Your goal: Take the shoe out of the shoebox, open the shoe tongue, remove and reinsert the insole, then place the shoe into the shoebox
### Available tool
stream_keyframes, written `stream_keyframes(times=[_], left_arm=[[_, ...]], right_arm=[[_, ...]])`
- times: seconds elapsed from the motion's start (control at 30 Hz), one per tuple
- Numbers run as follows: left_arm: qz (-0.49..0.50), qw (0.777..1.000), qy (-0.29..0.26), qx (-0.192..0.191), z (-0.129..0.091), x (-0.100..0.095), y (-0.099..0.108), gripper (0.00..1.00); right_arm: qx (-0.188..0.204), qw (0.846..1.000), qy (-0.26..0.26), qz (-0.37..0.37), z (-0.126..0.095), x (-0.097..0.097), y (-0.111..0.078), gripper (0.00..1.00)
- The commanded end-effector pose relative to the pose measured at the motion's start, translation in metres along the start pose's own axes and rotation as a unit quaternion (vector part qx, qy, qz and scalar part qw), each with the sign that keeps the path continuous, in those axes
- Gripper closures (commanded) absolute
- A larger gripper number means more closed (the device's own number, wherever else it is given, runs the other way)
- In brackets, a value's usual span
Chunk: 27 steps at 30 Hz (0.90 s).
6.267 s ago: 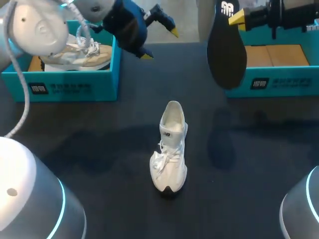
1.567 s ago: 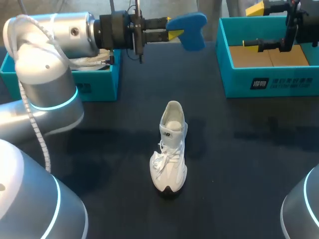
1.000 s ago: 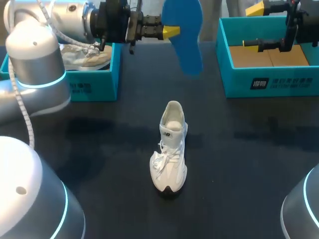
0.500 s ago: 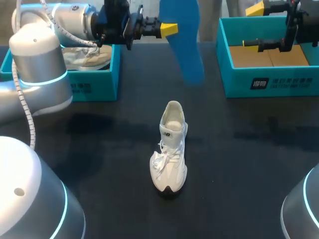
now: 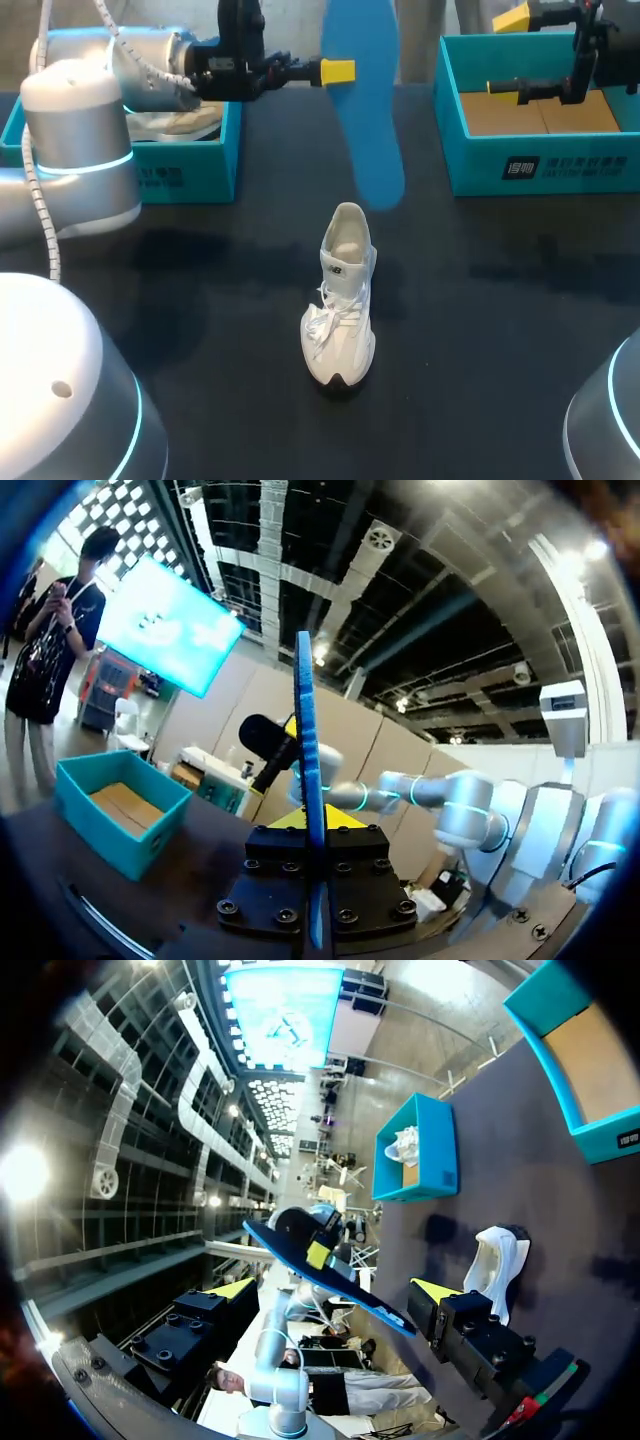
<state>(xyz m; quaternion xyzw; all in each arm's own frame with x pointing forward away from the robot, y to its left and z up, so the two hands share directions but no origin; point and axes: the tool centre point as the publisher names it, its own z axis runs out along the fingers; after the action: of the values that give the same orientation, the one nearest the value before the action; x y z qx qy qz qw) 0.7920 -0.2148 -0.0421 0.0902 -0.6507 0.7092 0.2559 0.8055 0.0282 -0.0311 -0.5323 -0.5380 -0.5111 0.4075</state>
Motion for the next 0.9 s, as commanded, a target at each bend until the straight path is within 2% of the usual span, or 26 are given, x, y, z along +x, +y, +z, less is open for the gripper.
stream_keyframes(times=[0.03,0.1,0.27,0.43,0.63,0.8,0.9], left_arm=[[-0.229,0.973,0.026,0.012,0.001,-0.009,0.008,1.00],[-0.246,0.969,0.020,0.023,0.001,-0.012,0.010,1.00],[-0.267,0.963,0.015,0.025,-0.002,-0.016,0.009,1.00],[-0.283,0.959,0.009,0.012,-0.005,-0.018,0.004,1.00],[-0.320,0.947,0.009,-0.028,-0.005,-0.023,0.001,1.00],[-0.339,0.940,0.016,-0.022,-0.003,-0.026,0.004,1.00],[-0.355,0.934,0.022,-0.018,-0.004,-0.028,0.008,1.00]], right_arm=[[0.000,1.000,0.000,0.000,0.001,0.000,0.001,0.00],[0.000,1.000,0.000,0.000,0.001,0.000,0.001,0.00],[0.000,1.000,0.000,0.000,0.001,0.000,0.001,0.00],[0.000,1.000,0.000,0.000,0.001,0.000,0.001,0.00],[0.000,1.000,0.000,0.000,0.001,0.000,0.001,0.00],[0.000,1.000,0.000,0.000,0.001,0.000,0.001,0.00],[-0.012,1.000,-0.023,-0.007,0.002,0.005,-0.001,0.00]])
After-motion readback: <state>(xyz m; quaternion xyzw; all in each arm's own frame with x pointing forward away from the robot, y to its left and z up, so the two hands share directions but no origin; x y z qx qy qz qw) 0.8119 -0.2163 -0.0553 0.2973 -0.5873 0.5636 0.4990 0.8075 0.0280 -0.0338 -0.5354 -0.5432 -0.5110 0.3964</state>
